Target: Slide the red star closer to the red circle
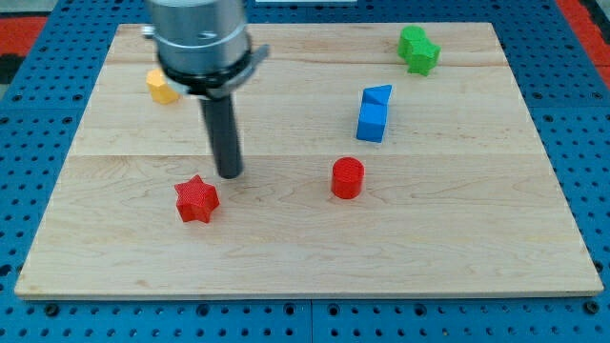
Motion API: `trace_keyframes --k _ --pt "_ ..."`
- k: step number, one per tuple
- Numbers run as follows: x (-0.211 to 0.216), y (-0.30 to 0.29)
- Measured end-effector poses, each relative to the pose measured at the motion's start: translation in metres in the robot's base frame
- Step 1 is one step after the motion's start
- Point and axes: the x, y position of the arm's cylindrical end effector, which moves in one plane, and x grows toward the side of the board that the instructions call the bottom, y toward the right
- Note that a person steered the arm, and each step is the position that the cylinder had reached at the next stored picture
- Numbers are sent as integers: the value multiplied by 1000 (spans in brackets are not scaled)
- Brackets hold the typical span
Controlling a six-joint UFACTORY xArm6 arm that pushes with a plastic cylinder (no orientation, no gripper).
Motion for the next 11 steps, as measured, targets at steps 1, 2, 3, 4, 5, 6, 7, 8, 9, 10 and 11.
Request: trace_keyframes --k 1,2,3,4,5,6,7,8,9,10,11 --pt "6 -17" --pt "19 -28" --pt "21 -11" --pt "18 -20" --pt "17 -63" --pt "42 -71" --pt "62 -59" --pt "60 -39" --pt "55 -4" --pt "55 34" --pt "55 84"
